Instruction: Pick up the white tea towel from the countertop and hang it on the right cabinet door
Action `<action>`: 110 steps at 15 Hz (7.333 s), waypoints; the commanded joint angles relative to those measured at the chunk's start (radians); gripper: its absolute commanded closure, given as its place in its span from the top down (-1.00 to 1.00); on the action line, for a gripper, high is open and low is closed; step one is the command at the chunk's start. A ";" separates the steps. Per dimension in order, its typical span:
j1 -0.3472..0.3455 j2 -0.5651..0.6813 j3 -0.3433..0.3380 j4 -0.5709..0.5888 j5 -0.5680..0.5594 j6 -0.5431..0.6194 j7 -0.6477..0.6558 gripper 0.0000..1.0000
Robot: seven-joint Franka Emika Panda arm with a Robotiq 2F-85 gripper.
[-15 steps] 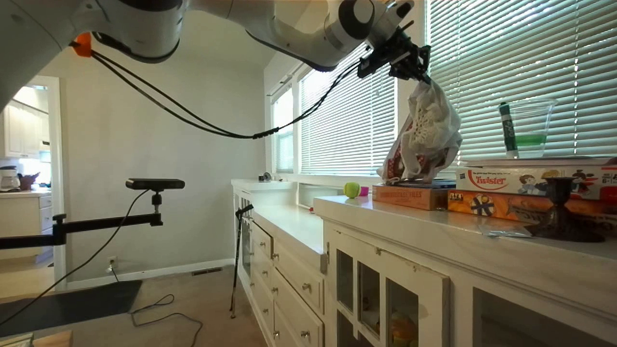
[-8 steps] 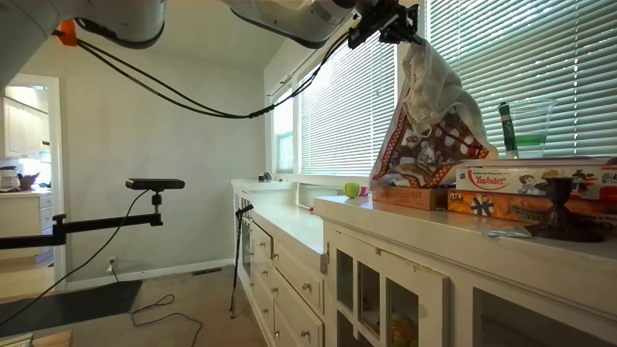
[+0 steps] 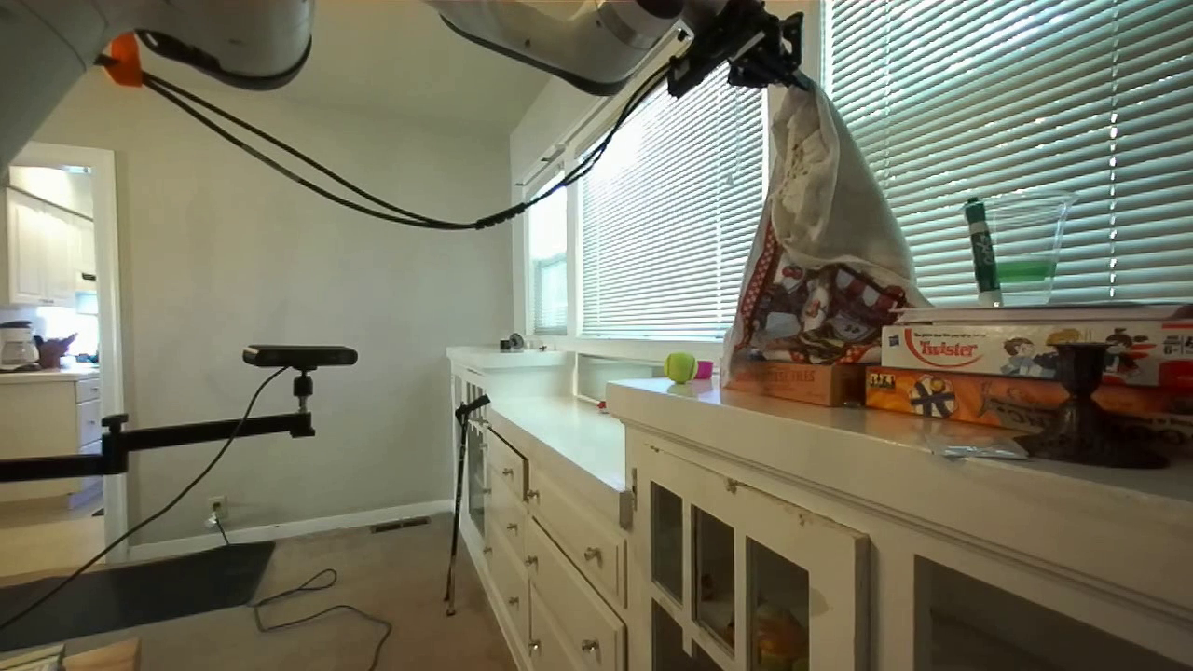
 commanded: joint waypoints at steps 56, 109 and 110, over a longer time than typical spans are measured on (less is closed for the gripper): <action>-0.357 -0.623 0.111 -0.667 -0.005 -0.833 0.519 -0.89; -0.846 0.083 -0.212 0.461 -0.010 -1.038 0.768 -0.97; -0.842 0.091 -0.204 0.453 -0.007 -1.050 0.763 -0.97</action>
